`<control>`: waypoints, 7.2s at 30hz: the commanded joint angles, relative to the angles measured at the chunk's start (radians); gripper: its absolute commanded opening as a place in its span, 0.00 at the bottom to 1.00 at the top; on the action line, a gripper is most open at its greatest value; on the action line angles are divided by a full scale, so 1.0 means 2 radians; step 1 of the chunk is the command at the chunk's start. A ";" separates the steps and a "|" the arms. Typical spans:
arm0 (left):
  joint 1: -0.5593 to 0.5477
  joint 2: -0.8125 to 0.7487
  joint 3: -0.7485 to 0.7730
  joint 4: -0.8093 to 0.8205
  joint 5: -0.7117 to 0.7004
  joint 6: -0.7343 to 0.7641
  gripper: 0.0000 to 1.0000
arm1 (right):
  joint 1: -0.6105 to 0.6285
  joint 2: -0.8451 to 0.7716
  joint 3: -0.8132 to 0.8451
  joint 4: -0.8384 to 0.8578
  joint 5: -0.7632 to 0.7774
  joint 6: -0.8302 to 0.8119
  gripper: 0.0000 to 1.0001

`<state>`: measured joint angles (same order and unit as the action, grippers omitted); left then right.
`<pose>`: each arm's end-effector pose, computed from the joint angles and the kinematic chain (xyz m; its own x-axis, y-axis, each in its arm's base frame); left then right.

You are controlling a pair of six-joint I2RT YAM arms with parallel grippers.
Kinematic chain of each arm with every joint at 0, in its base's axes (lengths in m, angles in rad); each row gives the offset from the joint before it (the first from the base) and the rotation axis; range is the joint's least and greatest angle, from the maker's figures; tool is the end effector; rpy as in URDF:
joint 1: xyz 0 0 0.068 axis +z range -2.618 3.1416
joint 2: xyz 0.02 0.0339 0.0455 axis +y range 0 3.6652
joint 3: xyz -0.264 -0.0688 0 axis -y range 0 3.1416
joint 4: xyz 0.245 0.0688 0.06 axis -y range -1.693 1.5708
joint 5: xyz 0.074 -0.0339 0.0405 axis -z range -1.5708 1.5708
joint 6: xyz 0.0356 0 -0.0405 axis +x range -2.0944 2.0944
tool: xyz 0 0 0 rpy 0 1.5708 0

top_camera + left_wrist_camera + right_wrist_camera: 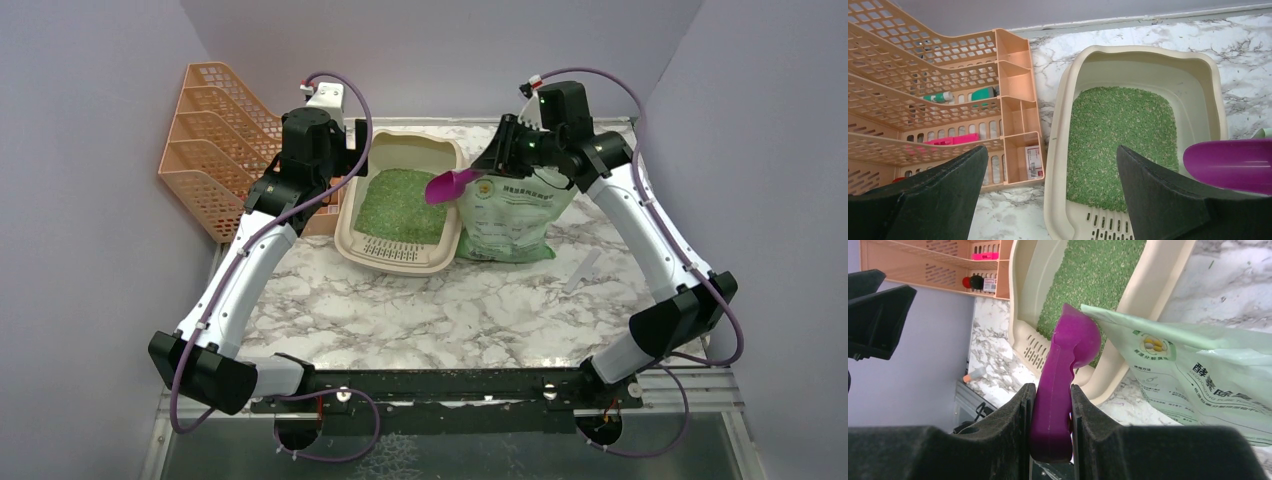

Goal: Fill the litter box with clean litter
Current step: Pour the cat litter into the litter box, then move the cat litter bag to the center of the board, then move the litter box to the center of the board.

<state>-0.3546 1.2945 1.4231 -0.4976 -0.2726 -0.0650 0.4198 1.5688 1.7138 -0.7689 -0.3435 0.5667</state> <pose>0.2699 -0.0897 0.4194 -0.3440 0.0606 -0.9370 0.0767 0.9964 0.0363 0.3060 0.1497 0.4095 -0.7901 0.2009 -0.5791 -0.2480 0.7593 0.6017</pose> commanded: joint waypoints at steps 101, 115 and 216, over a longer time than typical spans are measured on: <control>-0.237 -0.153 -0.044 -0.119 0.158 -0.017 0.00 | -0.205 -0.215 -0.111 0.017 0.022 -0.104 0.01; -0.237 -0.166 -0.128 -0.154 0.030 0.009 0.32 | -0.206 -0.233 -0.154 0.031 0.043 -0.092 0.01; -0.328 0.536 0.473 0.069 0.275 -0.212 0.98 | -0.205 -0.281 0.019 -0.052 0.335 -0.166 0.01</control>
<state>-1.0004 2.5610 2.3898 -0.3717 0.3843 -0.6357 0.0128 1.0046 1.6981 -0.8738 0.3031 0.2497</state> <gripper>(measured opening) 0.970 0.317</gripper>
